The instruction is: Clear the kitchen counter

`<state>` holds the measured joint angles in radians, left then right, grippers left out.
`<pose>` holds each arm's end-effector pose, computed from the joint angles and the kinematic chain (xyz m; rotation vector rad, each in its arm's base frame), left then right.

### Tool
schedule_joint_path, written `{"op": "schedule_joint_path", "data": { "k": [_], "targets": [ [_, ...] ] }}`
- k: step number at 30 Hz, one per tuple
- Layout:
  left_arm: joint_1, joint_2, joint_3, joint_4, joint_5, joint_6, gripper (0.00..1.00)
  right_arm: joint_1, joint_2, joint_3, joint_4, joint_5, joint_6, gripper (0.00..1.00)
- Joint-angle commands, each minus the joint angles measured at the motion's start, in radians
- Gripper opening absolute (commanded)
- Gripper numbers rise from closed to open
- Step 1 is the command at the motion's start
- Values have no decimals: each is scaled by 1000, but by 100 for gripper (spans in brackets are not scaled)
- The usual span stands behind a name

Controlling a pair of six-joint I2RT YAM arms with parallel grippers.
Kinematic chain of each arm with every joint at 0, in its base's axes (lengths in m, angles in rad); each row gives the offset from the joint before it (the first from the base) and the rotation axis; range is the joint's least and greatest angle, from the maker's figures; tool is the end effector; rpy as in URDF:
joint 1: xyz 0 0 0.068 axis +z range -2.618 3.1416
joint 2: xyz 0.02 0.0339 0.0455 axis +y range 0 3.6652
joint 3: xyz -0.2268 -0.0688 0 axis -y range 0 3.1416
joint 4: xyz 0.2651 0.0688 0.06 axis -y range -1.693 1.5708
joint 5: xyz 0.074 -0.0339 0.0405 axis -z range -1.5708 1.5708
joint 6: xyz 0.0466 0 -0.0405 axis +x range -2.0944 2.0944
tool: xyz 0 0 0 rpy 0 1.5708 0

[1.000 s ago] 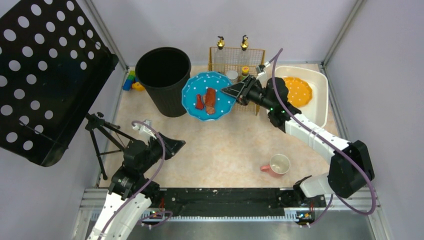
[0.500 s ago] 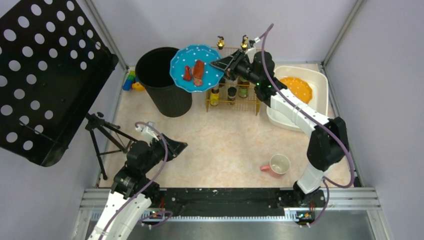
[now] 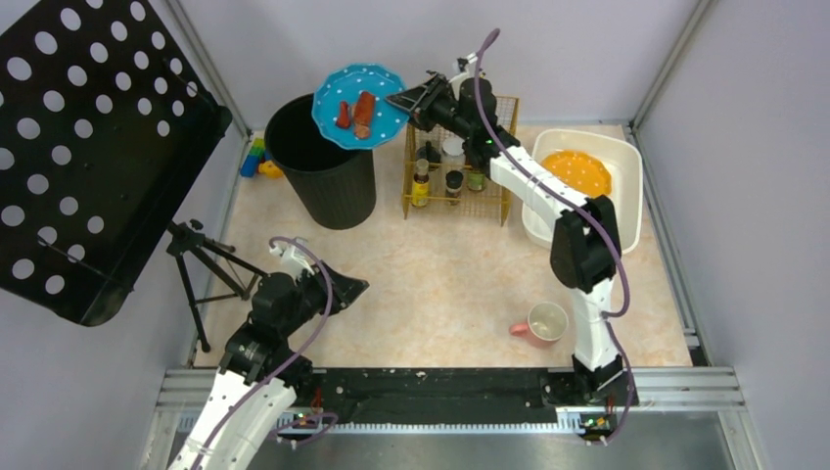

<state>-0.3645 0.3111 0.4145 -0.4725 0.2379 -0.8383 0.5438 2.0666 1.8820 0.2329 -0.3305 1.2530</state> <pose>0.1576 -0.0719 0.2269 -0.3202 2.0468 -1.0042 0.4350 0.2807 0.3290 0.3217 1.7549 1.6255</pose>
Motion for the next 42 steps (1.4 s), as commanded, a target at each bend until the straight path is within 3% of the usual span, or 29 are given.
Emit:
{"op": "schedule_joint_path", "data": {
  "k": [1,7,13,30,42],
  "targets": [
    [5,11,-12,50,6,22,39,43,59,233,154,7,42,0],
    [5,22,-21,63,12,22,39,67,185,388,174,62,13,0],
    [5,32,-21,69,14,26,39,85,236,442,205,111,-31,0],
    [6,32,-26,72,23,25,39,137,261,425,306,197,-239,0],
    [6,33,-20,64,24,29,39,199,216,348,426,252,-542,0]
  ]
}}
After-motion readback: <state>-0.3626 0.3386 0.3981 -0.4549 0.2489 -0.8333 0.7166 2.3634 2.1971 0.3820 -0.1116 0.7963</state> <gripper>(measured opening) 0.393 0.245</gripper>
